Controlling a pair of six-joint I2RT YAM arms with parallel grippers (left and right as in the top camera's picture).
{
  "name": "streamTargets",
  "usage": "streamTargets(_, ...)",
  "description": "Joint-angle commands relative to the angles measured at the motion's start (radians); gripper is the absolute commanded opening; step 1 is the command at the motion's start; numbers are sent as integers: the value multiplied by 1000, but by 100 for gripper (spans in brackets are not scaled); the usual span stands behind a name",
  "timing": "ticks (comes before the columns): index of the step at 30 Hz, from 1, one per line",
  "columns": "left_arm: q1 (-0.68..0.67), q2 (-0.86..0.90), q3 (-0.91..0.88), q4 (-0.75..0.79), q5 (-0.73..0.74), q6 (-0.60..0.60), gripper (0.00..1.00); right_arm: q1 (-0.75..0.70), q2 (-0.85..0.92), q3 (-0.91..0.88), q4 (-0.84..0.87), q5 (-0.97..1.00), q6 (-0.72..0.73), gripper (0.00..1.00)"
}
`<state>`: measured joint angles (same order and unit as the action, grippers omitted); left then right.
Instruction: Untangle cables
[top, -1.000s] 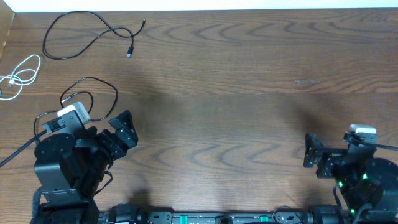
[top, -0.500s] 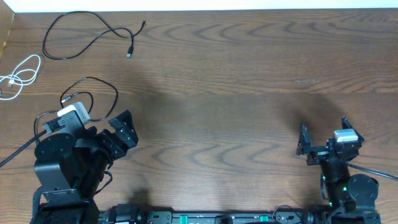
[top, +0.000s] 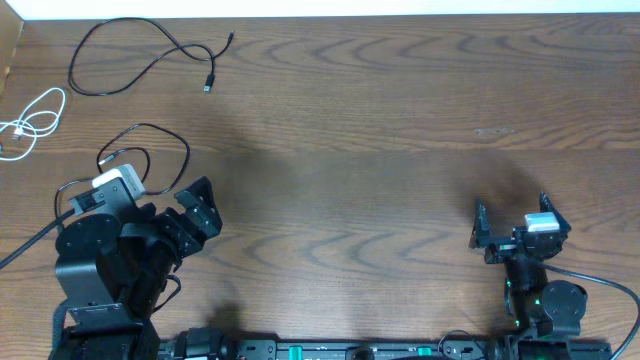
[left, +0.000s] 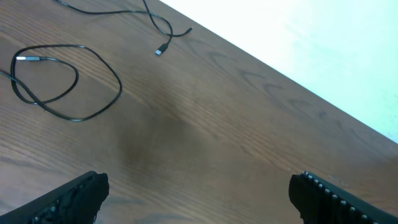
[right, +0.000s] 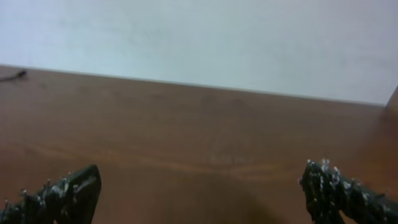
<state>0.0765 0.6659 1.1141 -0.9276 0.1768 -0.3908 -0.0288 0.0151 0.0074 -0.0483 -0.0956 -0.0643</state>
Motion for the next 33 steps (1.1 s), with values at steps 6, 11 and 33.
streamTargets(6, -4, 0, 5, 0, -13, 17, 98, -19, -10, -2, -24, 18, -19, 99)
streamTargets(11, -4, 0, 5, 0, -13, 17, 98, -28, -10, -1, -31, 72, 30, 99)
streamTargets(33, -4, 0, 5, 0, -13, 17, 98, -14, -10, -1, -32, 68, 55, 99)
